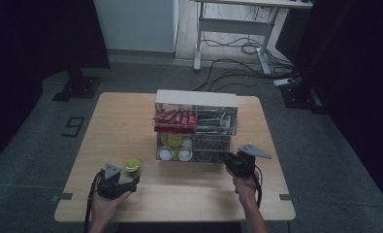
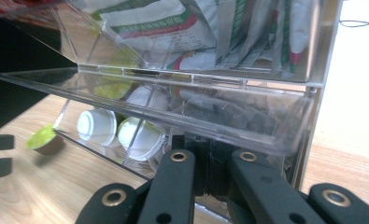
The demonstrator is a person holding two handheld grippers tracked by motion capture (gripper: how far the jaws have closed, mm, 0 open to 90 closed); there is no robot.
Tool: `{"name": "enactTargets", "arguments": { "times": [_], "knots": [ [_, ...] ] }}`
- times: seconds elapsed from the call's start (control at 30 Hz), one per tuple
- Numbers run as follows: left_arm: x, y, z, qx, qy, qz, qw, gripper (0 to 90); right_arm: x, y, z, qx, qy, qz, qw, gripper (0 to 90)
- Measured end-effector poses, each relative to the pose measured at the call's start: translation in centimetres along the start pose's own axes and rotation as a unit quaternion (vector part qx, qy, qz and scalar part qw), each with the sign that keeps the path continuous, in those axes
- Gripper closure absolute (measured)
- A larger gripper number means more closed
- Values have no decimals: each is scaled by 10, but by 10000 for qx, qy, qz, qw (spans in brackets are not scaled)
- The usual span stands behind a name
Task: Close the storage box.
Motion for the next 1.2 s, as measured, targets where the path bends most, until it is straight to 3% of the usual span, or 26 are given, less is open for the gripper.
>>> {"name": "enactTargets", "arguments": {
  "times": [0.3, 1.2],
  "knots": [
    [3, 0, 2, 22, -16, -19, 10000, 185, -3, -11, 4, -10, 109, -28, 9999, 893],
    [11, -1, 5, 76, -60, -113, 9999, 197, -7, 2, 42, 685, 158, -36, 9975, 876]
  ]
}}
Point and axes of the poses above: each handheld gripper's, and its own axes: y roughly forward along the jaws, z roughly out of its underside, x roughly to its left, the point moved 4 cm from there along y, roughly forward along the jaws, and after that the axes turned 1 degree about y, right-handed, at the moved point
